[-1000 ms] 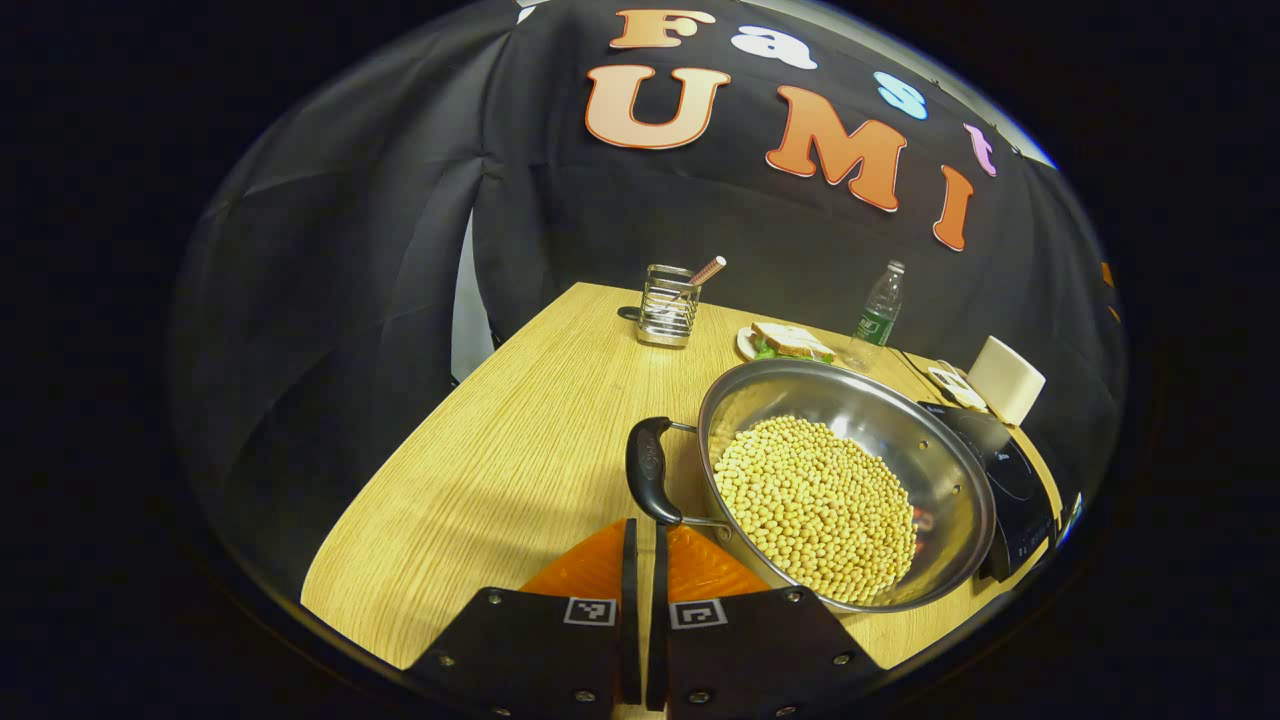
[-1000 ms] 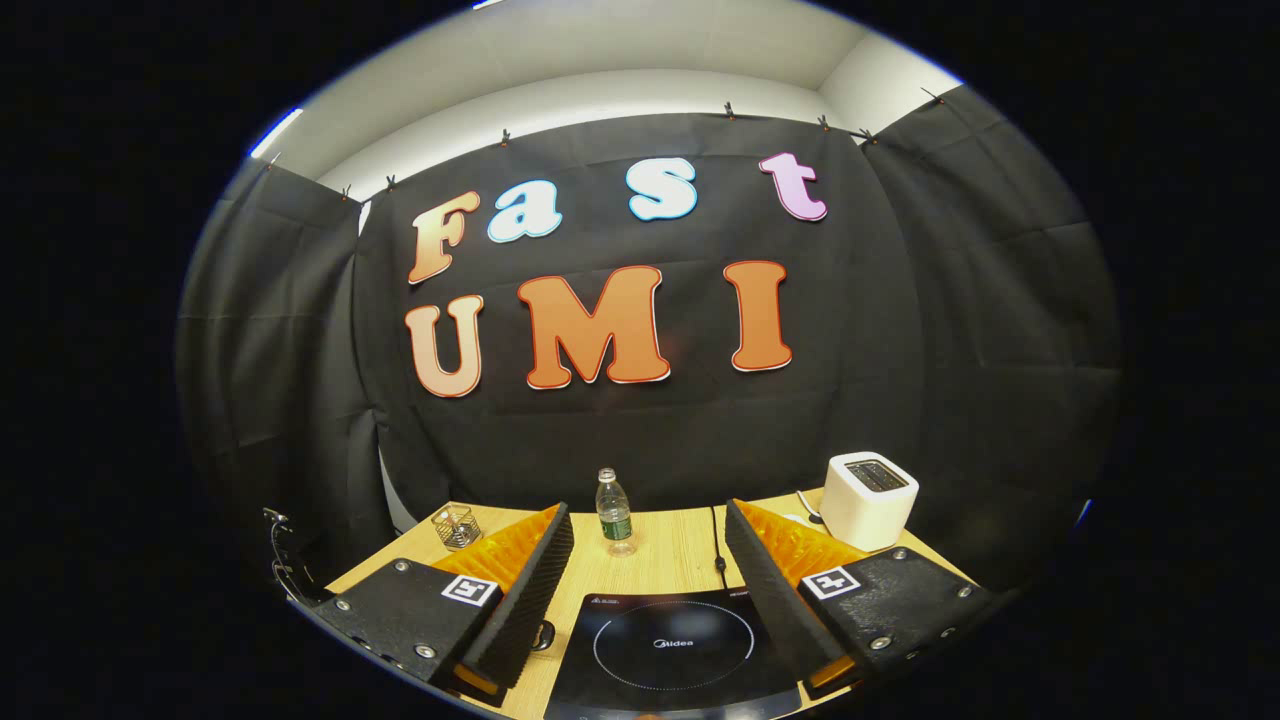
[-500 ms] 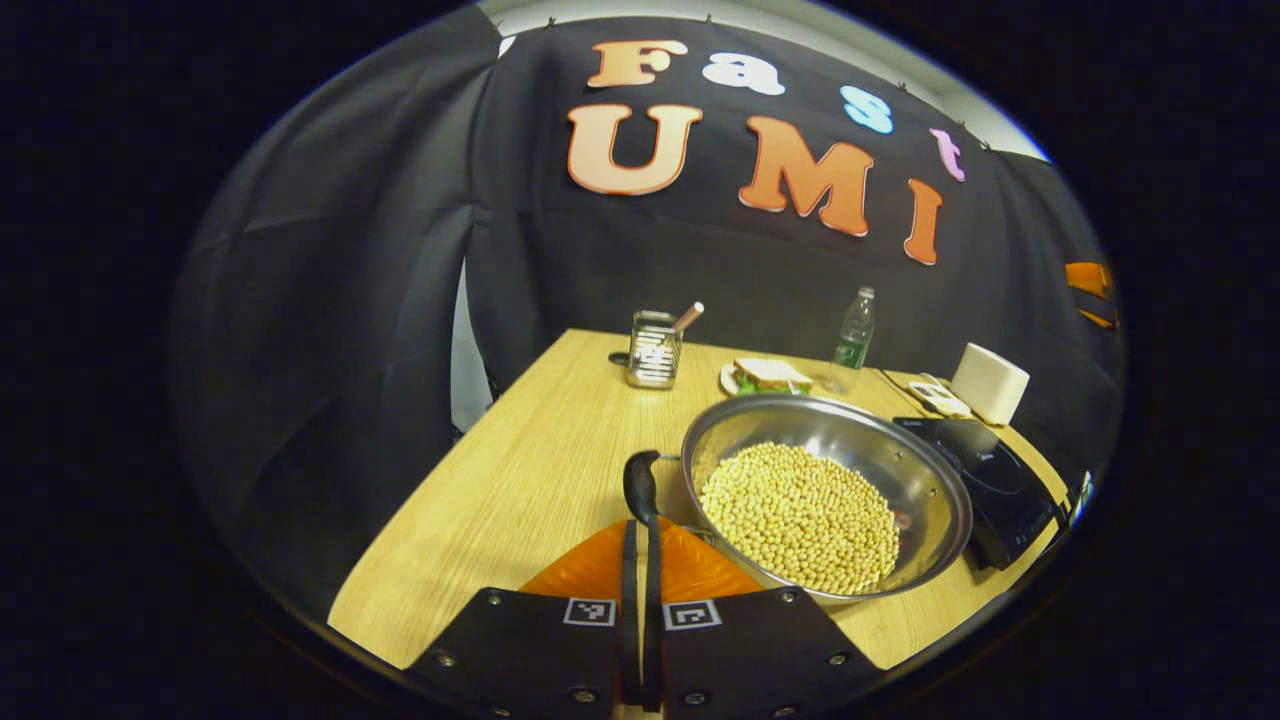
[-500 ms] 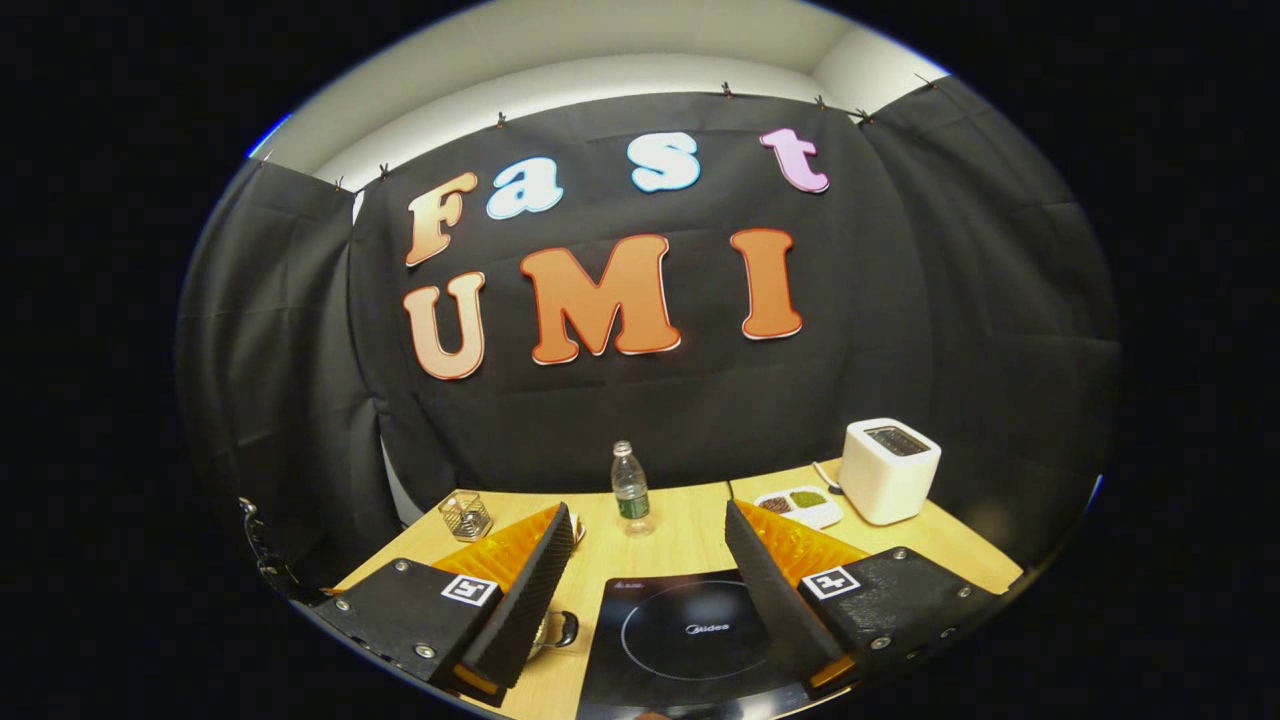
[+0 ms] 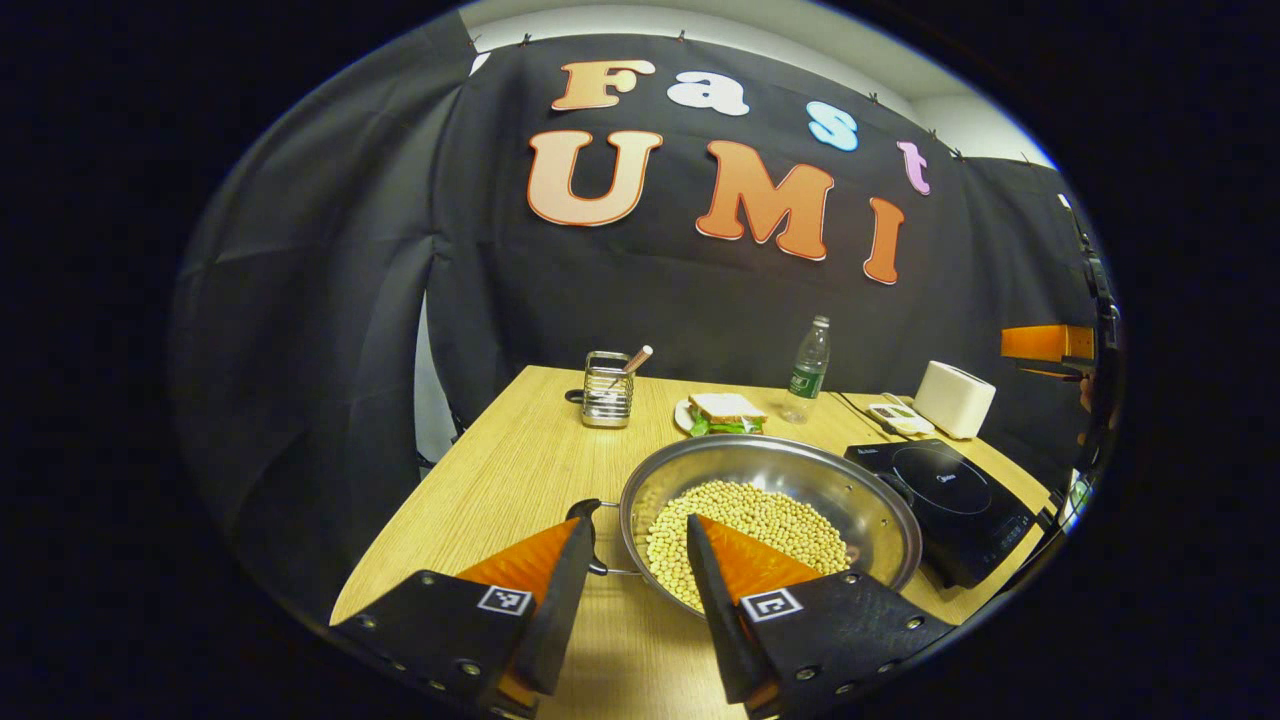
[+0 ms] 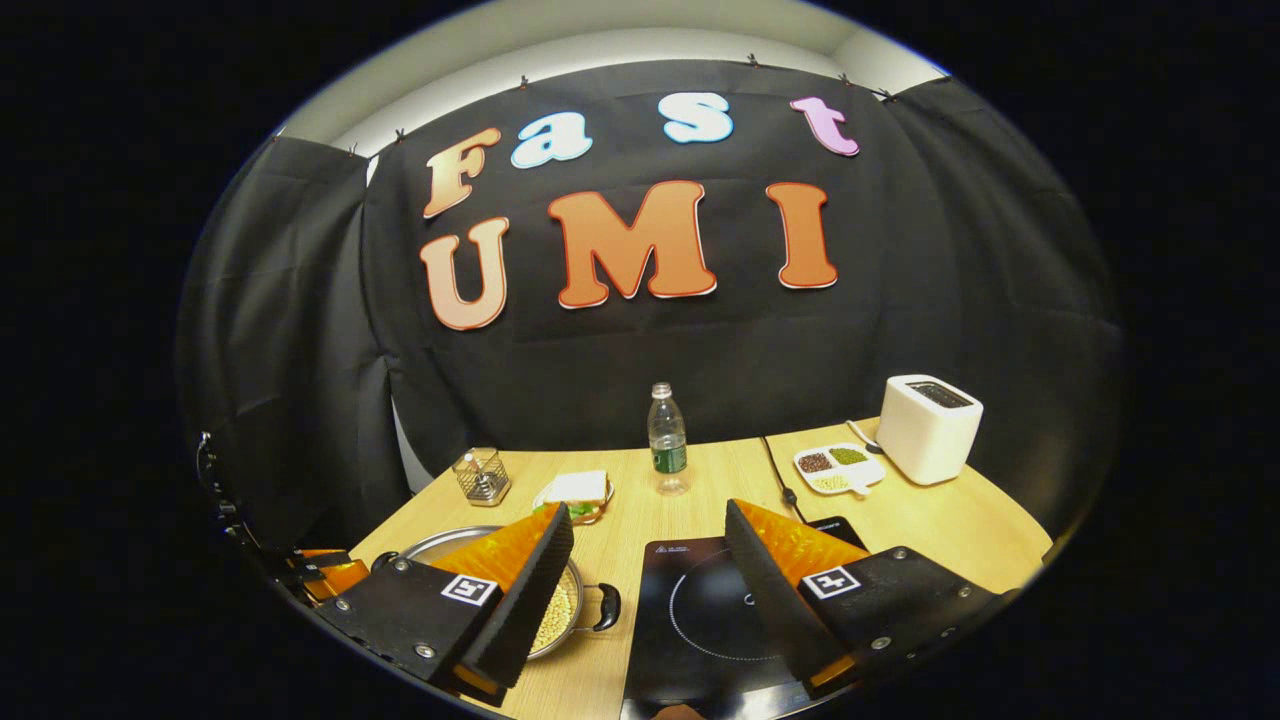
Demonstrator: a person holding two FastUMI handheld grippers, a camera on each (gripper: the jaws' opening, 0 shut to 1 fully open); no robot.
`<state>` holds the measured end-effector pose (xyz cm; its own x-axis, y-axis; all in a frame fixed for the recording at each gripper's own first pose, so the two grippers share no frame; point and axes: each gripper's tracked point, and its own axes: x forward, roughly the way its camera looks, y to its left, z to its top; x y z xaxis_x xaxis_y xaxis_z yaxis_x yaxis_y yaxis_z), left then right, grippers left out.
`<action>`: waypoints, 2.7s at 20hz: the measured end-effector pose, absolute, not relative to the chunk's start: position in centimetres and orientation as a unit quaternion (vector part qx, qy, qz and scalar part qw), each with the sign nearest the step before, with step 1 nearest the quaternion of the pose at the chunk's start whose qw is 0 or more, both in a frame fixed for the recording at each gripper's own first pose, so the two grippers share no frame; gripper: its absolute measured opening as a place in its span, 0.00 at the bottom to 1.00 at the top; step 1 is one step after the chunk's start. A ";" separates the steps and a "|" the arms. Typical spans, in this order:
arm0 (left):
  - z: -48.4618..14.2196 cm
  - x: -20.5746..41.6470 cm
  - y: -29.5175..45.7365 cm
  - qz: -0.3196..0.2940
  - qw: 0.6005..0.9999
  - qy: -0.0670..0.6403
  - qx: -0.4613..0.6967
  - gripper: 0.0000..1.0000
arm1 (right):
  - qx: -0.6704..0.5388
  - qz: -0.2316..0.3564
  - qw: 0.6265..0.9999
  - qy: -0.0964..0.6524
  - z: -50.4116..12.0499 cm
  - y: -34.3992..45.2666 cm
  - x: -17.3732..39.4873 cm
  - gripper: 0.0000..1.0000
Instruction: First push the handle of the pot to place it horizontally, then grasp the pot with both hands and set it on the induction cooktop.
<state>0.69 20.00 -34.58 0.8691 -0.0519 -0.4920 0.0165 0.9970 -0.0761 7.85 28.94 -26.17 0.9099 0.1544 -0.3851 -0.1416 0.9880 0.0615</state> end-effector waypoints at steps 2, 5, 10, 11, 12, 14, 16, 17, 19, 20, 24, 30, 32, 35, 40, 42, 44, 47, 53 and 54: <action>-34.9 1.3 20.3 -0.012 0.966 0.256 -0.036 0.70 | -0.001 0.080 0.973 0.218 -28.5 30.2 7.9 0.95; -36.1 1.9 21.1 -0.006 0.964 0.263 -0.042 0.70 | -0.022 0.086 0.965 0.248 -32.1 31.7 8.2 0.95; -37.9 2.4 21.6 -0.011 0.960 0.278 -0.038 0.70 | -0.043 0.093 0.948 0.301 -37.8 33.8 8.1 0.96; -37.9 2.4 21.7 -0.010 0.960 0.279 -0.037 0.70 | -0.049 0.095 0.945 0.310 -38.8 33.9 8.2 0.96; -37.9 2.5 21.6 -0.011 0.959 0.281 -0.034 0.70 | -0.051 0.095 0.942 0.319 -39.7 34.0 8.2 0.96; -37.9 2.5 21.5 -0.016 0.960 0.279 -0.024 0.70 | -0.053 0.089 0.936 0.336 -41.5 33.9 8.5 0.96; -38.0 2.7 21.6 -0.017 0.959 0.281 -0.016 0.70 | -0.056 0.084 0.932 0.348 -42.5 33.9 8.7 0.96; -38.2 2.8 21.6 -0.019 0.960 0.281 -0.012 0.70 | -0.058 0.084 0.931 0.350 -42.9 34.0 8.8 0.96; -38.3 3.0 22.1 -0.013 0.959 0.284 -0.009 0.70 | -0.063 0.082 0.929 0.355 -43.4 34.1 8.9 0.96; -38.6 2.9 21.9 -0.013 0.957 0.290 -0.009 0.73 | -0.063 0.081 0.929 0.356 -43.6 34.1 8.8 0.96; -39.7 3.3 21.8 -0.017 0.954 0.300 -0.014 0.86 | -0.063 0.080 0.926 0.363 -44.4 34.4 8.7 0.96; -41.5 3.2 22.4 -0.010 0.946 0.319 -0.056 0.87 | -0.068 0.078 0.922 0.373 -45.5 34.6 8.7 0.96; -41.8 3.2 21.9 -0.005 0.942 0.325 -0.079 0.77 | -0.069 0.091 0.918 0.379 -46.0 35.5 8.4 0.86; -41.7 2.8 22.0 0.022 0.937 0.335 -0.095 0.58 | -0.052 0.086 0.919 0.380 -45.5 35.4 8.5 0.61; -40.2 1.1 21.0 0.037 0.935 0.346 -0.061 0.49 | -0.043 0.095 0.921 0.376 -43.8 34.7 7.8 0.51; -38.7 0.9 20.6 0.040 0.940 0.333 -0.061 0.49 | -0.039 0.098 0.925 0.366 -42.3 34.2 7.7 0.51; -37.0 0.8 19.8 0.040 0.945 0.320 -0.059 0.49 | -0.035 0.098 0.929 0.355 -40.6 33.5 7.4 0.51; -34.9 0.7 18.3 0.035 0.949 0.309 -0.054 0.49 | -0.025 0.096 0.933 0.344 -38.6 32.0 7.2 0.51; -32.7 0.7 14.5 0.021 0.952 0.300 -0.050 0.49 | -0.019 0.084 0.940 0.331 -36.0 27.8 6.9 0.50; -32.5 0.6 13.7 0.018 0.952 0.301 -0.048 0.48 | -0.021 0.082 0.941 0.328 -35.6 27.1 6.8 0.50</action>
